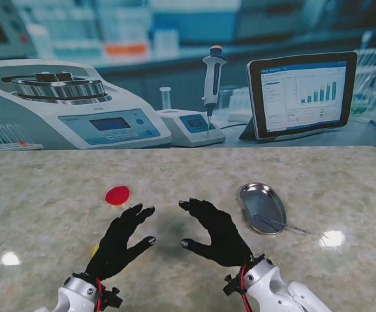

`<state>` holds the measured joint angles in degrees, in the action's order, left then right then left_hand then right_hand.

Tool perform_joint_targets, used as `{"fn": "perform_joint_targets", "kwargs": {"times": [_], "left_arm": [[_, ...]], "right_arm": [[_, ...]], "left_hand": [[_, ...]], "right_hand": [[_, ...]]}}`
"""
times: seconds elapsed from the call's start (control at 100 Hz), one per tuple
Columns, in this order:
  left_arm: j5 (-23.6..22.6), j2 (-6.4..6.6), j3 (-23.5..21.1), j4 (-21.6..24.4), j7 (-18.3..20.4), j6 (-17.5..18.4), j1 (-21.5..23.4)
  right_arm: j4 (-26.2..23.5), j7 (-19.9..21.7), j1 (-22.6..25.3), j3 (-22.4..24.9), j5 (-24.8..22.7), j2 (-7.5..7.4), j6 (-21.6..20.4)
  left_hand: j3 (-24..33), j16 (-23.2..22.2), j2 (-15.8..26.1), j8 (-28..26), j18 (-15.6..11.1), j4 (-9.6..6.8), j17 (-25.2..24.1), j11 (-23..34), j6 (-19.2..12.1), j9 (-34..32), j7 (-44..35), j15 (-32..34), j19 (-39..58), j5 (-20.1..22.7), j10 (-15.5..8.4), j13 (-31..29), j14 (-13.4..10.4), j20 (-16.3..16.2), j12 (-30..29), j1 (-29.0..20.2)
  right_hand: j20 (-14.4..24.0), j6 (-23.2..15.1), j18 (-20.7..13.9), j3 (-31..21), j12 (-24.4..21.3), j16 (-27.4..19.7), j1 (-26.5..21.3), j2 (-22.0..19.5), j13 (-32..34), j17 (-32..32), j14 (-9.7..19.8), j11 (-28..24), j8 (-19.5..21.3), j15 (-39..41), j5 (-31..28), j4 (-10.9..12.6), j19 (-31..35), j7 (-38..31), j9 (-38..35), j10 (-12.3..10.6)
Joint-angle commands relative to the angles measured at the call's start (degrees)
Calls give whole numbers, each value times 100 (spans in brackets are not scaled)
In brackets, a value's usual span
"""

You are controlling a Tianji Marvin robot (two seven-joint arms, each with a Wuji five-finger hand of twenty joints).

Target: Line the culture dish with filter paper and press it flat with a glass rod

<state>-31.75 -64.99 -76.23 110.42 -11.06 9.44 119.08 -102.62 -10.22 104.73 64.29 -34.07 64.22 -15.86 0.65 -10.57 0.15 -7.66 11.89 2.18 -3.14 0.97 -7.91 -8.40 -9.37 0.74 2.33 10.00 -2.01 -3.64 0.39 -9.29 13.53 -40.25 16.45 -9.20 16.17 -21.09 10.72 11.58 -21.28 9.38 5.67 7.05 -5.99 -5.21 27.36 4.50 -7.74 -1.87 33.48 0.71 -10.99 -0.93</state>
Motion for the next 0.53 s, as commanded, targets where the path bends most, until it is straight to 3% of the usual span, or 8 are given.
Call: {"fn": "perform_joint_targets", "kwargs": {"times": [0.0,0.52], "left_arm": [[-24,5,-3,83,35,8,57],[-21,17,-17,114,89,59,72]], "right_arm": [[0,-1,56,-9,12,11,3],[21,-135,45,-12,16,39,-67]], "left_hand": [[-124,117,191,-54,-294,-206,13,-79,-136,150,-127,-112,-327,-74,-268,133,-238,279,-5,-39],[-127,154,202,-45,-311,-207,15,-81,-147,151,-115,-117,-316,-82,-257,138,-233,368,3,-44]], "right_hand": [[81,-209,-182,-51,29,-33,240,-113,-108,91,210,78,-95,-170,-42,32,-123,79,181,-251],[219,-220,-179,-131,84,17,277,-86,-85,80,197,9,-2,-92,-36,15,-103,7,161,-255]]}}
